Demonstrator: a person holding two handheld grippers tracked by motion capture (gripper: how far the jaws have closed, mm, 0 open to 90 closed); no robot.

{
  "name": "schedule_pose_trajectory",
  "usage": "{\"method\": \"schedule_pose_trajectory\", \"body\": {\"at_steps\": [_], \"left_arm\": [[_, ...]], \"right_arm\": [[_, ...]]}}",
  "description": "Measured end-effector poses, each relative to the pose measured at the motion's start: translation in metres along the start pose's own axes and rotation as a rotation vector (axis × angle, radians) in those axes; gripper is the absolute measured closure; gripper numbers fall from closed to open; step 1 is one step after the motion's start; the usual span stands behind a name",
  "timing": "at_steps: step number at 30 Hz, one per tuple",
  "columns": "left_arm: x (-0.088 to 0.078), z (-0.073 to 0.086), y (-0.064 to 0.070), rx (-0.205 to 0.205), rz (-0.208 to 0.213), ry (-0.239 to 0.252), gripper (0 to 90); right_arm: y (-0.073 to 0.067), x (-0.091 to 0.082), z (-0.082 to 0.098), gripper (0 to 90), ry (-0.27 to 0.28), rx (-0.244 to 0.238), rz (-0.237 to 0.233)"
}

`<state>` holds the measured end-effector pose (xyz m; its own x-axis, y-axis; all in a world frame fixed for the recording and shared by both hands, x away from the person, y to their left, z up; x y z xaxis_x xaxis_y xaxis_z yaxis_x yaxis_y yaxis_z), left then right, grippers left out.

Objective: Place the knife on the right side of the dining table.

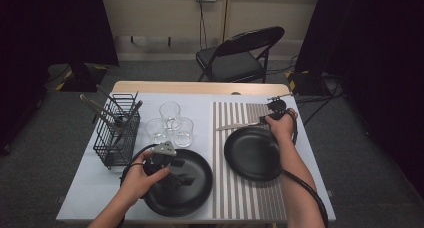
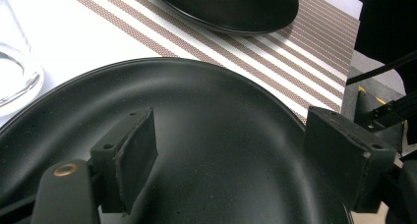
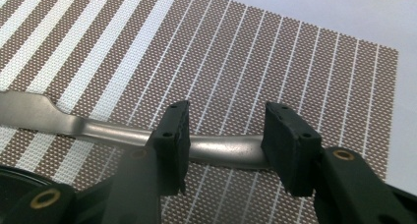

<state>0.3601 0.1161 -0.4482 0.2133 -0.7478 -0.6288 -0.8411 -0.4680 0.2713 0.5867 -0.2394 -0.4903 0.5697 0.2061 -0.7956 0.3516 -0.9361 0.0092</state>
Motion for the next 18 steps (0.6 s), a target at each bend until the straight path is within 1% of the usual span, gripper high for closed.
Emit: {"method": "schedule_pose_trajectory", "body": {"at_steps": [5, 8, 13, 18], "left_arm": [[-0.0007, 0.0, 0.0004, 0.001, -0.002, 0.0, 20.2], [-0.0008, 0.0002, 0.0004, 0.001, -0.002, -0.001, 20.2], [-0.001, -0.0004, -0.0002, -0.001, -0.002, 0.002, 20.2], [-0.0001, -0.0002, 0.0003, -0.003, 0.003, 0.004, 20.2]], "right_arm": [[0.0009, -0.0005, 0.0, 53.4, -0.003, -0.005, 0.006], [0.0013, -0.0001, -0.001, 54.3, -0.009, -0.001, 0.011], [0.0042, 0.0007, -0.0014, 54.5, -0.008, 0.015, 0.02], [0.0066, 0.0001, -0.0002, 55.7, 0.0, 0.02, 0.022]]}}
Point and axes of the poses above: each handheld gripper's, and its own axes: x roughly forward along the jaws, z roughly out of its underside, y roughly to its right, the point moved 5 cm from there along x, roughly forward along the jaws
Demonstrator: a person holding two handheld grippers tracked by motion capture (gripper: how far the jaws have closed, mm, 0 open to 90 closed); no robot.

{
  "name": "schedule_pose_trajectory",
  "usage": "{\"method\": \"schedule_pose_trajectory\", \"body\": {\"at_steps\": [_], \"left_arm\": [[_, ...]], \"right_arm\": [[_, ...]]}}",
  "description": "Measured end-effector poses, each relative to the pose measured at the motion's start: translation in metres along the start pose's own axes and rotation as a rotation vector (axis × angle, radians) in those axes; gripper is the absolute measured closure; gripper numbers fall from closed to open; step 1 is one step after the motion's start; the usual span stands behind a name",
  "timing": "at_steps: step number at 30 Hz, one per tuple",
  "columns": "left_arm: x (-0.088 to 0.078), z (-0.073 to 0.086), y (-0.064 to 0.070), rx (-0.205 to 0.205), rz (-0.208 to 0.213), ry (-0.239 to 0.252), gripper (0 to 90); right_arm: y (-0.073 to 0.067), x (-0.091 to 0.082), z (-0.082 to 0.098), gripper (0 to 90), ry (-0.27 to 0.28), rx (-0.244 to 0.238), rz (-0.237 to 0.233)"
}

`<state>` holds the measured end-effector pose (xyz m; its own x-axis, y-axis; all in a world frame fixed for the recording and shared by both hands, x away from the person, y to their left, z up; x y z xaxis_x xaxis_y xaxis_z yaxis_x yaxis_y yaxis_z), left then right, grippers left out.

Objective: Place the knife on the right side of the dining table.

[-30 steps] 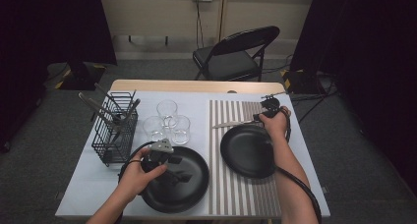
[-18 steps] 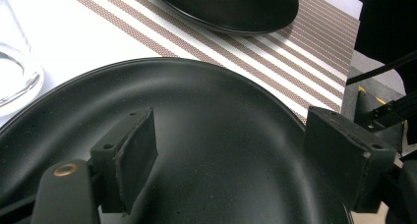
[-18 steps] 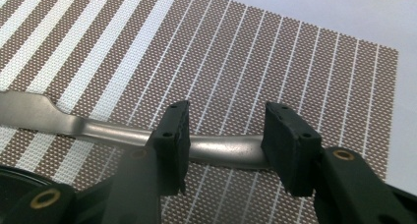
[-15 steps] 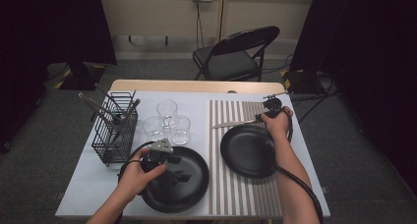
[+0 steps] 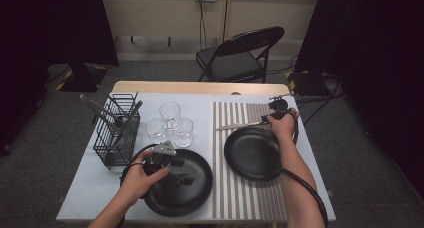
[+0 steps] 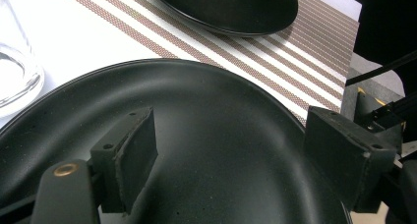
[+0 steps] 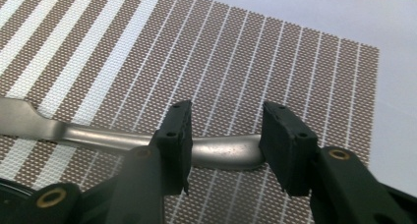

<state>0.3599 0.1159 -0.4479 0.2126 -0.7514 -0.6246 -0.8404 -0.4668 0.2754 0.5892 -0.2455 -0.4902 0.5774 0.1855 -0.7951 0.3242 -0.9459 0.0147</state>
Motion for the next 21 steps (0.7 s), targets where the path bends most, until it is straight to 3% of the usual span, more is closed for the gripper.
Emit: {"method": "schedule_pose_trajectory", "body": {"at_steps": [21], "left_arm": [[0.0009, 0.0015, 0.0006, 0.005, -0.003, -0.008, 20.3]], "right_arm": [[0.0076, 0.0037, -0.0011, 59.4, 0.011, -0.017, 0.026]]}}
Point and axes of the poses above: each handheld gripper's, and its own axes: x roughly forward along the jaws, z roughly out of its underside, y roughly to its right, the point moved 5 cm from there along x, roughly forward along the jaws
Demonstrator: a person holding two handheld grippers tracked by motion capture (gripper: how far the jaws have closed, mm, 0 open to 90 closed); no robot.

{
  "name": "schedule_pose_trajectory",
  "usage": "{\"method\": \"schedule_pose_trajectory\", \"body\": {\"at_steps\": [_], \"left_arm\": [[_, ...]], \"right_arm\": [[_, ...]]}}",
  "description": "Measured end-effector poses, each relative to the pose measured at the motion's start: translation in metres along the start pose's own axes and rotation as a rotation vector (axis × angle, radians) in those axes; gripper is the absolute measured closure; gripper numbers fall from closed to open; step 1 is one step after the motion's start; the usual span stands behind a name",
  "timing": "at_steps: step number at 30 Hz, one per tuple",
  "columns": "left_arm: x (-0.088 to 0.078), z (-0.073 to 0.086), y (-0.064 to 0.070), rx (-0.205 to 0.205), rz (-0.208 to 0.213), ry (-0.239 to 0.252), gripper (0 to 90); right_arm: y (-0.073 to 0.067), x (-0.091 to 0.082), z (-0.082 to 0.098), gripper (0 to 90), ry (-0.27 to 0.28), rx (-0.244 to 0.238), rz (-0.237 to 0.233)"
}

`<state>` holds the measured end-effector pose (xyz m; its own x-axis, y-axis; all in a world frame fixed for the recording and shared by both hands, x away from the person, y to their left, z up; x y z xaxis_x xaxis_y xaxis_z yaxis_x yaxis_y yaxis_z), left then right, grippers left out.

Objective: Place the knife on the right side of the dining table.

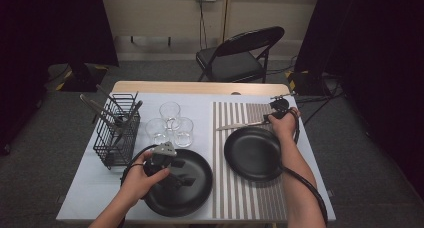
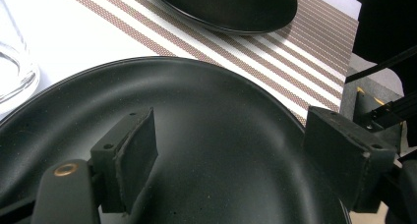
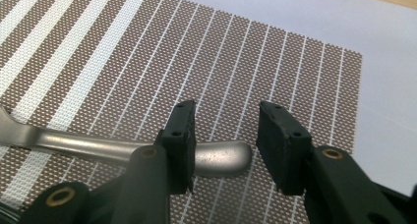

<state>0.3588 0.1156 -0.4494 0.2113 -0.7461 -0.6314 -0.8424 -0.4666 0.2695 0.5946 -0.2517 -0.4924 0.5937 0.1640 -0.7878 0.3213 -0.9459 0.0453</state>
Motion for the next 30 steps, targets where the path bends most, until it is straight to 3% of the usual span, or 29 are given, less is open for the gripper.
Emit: {"method": "schedule_pose_trajectory", "body": {"at_steps": [7, 30], "left_arm": [[0.001, 0.001, -0.001, -0.012, 0.004, 0.005, 20.3], [0.001, 0.0, -0.001, -0.009, 0.002, 0.008, 20.3]], "right_arm": [[0.001, 0.003, 0.002, 61.6, -0.025, -0.001, 0.001], [0.005, -0.002, 0.01, 61.2, -0.014, 0.026, 0.0]]}}
Point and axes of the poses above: each handheld gripper's, and its own axes: x roughly forward along the jaws, z roughly out of its underside, y roughly to its right, the point moved 5 cm from there along x, roughly forward along the jaws
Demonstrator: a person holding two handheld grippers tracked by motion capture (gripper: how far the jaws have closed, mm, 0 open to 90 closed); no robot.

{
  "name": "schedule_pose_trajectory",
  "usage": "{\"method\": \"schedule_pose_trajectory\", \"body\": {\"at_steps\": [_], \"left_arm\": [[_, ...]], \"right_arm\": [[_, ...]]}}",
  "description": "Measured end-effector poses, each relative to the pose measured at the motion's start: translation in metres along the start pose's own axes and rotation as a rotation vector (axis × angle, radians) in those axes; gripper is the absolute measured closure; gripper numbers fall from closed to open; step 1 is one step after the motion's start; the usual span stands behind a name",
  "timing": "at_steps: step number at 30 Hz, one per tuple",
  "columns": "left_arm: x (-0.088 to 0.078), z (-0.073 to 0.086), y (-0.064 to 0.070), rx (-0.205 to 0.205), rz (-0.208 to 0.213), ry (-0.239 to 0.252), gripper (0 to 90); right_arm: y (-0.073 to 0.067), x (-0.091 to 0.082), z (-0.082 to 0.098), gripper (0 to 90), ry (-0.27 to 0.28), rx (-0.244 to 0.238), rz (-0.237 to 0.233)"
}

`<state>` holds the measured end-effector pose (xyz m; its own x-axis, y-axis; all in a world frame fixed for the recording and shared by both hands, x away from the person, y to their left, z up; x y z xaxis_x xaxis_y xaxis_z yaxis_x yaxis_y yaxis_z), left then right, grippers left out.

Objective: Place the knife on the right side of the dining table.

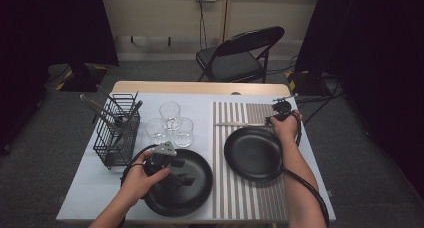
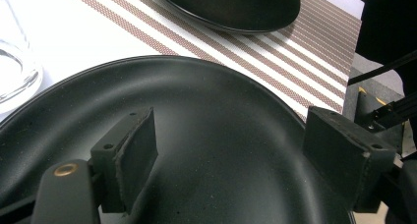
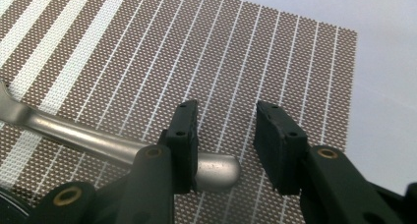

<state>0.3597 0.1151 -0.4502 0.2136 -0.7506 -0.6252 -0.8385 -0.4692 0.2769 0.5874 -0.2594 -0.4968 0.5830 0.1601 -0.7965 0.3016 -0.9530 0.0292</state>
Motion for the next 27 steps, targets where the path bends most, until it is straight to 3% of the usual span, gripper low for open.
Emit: {"method": "schedule_pose_trajectory", "body": {"at_steps": [20, 27], "left_arm": [[-0.0014, -0.0003, -0.0001, 0.005, -0.008, -0.006, 20.3], [-0.0009, -0.0007, 0.0007, 0.009, -0.004, -0.005, 20.3]], "right_arm": [[0.0003, -0.002, 0.0033, 60.8, 0.007, 0.011, 0.001], [0.0024, -0.0026, 0.0031, 56.6, 0.013, 0.027, 0.006]]}}
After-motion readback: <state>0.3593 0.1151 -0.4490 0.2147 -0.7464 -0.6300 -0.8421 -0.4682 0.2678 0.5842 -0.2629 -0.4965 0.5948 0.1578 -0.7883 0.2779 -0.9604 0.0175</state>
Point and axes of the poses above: each handheld gripper's, and its own axes: x roughly forward along the jaws, z roughly out of its underside, y roughly to its right, the point moved 5 cm from there along x, roughly forward along the jaws
